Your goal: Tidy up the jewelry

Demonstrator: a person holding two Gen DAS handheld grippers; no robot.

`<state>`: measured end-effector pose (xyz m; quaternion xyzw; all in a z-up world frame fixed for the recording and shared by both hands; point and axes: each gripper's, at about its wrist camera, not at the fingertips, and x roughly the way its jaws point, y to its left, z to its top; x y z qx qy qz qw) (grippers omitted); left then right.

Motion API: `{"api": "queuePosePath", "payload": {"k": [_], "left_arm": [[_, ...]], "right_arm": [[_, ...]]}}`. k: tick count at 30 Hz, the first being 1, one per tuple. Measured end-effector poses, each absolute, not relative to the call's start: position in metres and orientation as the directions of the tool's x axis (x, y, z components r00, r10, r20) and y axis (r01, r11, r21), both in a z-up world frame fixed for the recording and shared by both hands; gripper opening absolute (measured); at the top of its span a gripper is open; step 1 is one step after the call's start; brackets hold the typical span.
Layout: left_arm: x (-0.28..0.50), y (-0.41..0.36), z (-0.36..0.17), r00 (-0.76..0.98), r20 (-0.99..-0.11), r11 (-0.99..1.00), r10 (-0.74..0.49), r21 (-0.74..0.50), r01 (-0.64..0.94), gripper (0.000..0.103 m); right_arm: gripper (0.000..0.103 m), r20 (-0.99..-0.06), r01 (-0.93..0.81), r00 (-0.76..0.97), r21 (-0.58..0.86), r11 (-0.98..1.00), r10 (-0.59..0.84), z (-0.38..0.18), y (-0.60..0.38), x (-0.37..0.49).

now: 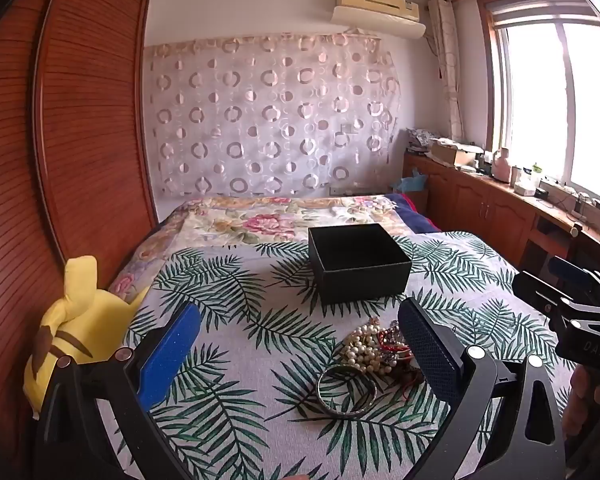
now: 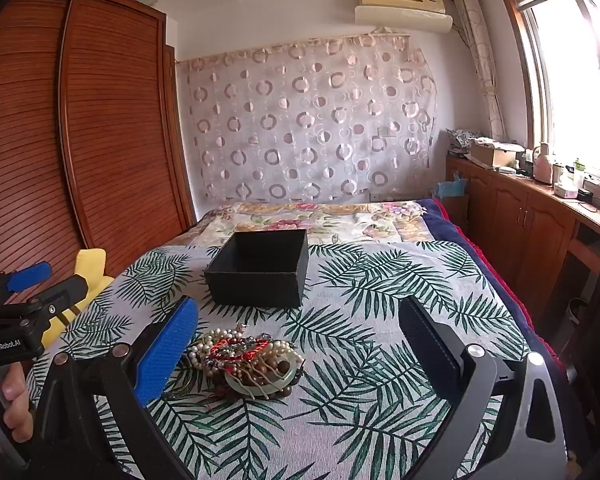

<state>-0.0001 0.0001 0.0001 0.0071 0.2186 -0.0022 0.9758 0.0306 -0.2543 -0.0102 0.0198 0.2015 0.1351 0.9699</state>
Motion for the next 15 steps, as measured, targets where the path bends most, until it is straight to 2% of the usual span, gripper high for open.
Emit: {"api": "queuePosePath", "payload": {"k": [15], "left_arm": [[-0.0001, 0.0002, 0.0001, 0.904, -0.428, 1.0, -0.002, 0.012, 0.007, 0.096]], "right_arm": [[0.101, -0.385, -0.254, 0.882, 0.095, 0.963, 0.271, -0.0105, -0.2535, 0.0308]]}}
